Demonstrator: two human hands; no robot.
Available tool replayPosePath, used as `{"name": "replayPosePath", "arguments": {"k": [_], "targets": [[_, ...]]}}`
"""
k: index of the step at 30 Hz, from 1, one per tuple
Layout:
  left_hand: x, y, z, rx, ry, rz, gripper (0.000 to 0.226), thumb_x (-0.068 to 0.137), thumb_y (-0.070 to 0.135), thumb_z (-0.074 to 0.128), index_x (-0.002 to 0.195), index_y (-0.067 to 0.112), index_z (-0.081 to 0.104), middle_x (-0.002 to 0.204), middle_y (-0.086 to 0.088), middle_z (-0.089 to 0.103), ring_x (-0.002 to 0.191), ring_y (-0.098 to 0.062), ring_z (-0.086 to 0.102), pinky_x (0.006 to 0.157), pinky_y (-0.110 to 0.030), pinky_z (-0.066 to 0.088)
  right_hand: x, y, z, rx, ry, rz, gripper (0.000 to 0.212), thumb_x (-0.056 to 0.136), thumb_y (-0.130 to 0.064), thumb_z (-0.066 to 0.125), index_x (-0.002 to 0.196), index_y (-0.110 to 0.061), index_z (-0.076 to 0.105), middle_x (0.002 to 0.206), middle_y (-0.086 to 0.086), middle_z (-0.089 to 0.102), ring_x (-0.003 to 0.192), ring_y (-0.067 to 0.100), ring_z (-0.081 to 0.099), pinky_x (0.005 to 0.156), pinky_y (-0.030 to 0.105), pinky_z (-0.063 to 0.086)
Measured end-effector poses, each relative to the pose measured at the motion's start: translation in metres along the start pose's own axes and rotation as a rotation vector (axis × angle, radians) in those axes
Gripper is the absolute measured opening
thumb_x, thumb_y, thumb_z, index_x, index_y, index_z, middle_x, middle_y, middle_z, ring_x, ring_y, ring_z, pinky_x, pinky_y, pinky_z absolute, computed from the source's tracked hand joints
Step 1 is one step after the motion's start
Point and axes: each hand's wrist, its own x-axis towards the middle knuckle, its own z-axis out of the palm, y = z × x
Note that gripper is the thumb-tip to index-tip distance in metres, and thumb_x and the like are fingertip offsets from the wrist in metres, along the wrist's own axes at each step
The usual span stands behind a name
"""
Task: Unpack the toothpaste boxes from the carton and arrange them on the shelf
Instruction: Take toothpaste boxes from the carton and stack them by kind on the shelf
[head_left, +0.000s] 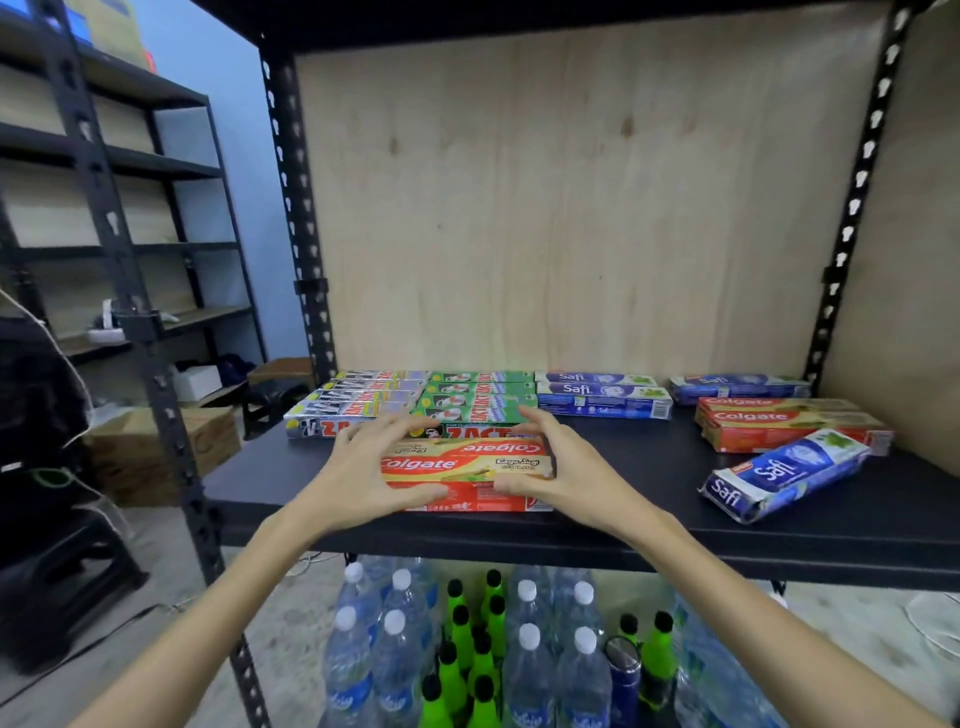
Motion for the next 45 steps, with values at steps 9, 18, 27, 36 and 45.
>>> {"name": "replayPosePath", "arguments": {"k": [9, 18, 27, 36, 45], "targets": [[0.057, 0.150, 0.085, -0.064, 0.294, 0.136, 0.036, 0.088, 0.060, 0.056, 0.109, 0.034, 0.069, 0.115, 0.019, 0.063, 0.125, -0.007, 0.045, 0.108, -0.036, 0.029, -0.062, 0.058, -0.090, -0.367, 0.678, -0.103, 0.032, 0.103, -0.041, 0.047, 0.123, -0.022, 0.063, 0.118, -0.005, 0.066, 0.112, 0.019, 0.058, 0.098, 0.045, 0.045], [0.091, 0.247, 0.170, -0.354, -0.138, 0.046, 0.071, 0.072, 0.074, 0.071, 0.125, 0.031, 0.054, 0.118, 0.012, 0.053, 0.108, -0.006, 0.054, 0.097, -0.035, 0.050, -0.114, 0.164, -0.180, -0.512, 0.699, 0.427, 0.033, 0.100, -0.023, 0.049, 0.131, -0.019, 0.058, 0.130, 0.022, 0.054, 0.116, 0.047, 0.050, 0.097, 0.055, 0.043], [0.100, 0.232, 0.171, -0.236, -0.142, 0.102, 0.065, 0.074, 0.056, 0.077, 0.127, 0.025, 0.056, 0.120, 0.009, 0.063, 0.107, -0.007, 0.059, 0.094, -0.034, 0.052, -0.127, 0.163, -0.176, -0.273, 0.582, 0.375, 0.049, 0.099, -0.044, 0.053, 0.143, -0.024, 0.046, 0.140, 0.015, 0.047, 0.132, 0.026, 0.044, 0.105, 0.031, 0.036], [0.117, 0.165, 0.113, -0.098, -0.348, 0.110, 0.063, 0.082, 0.046, 0.079, 0.136, 0.027, 0.054, 0.126, 0.010, 0.063, 0.110, -0.003, 0.059, 0.087, -0.017, 0.043, -0.109, 0.141, -0.153, -0.345, 0.431, 0.278, 0.080, 0.082, -0.055, 0.072, 0.150, -0.025, 0.043, 0.129, 0.001, 0.041, 0.110, 0.015, 0.050, 0.099, 0.026, 0.040], [0.144, 0.110, 0.082, -0.157, -0.335, 0.025, 0.058, 0.081, 0.038, 0.083, 0.131, 0.035, 0.054, 0.122, 0.011, 0.064, 0.114, -0.004, 0.059, 0.096, -0.026, 0.048, -0.055, 0.120, -0.141, -0.350, 0.376, 0.137, 0.058, 0.081, -0.045, 0.079, 0.131, -0.022, 0.063, 0.115, -0.011, 0.063, 0.094, 0.004, 0.049, 0.081, 0.020, 0.036]]}}
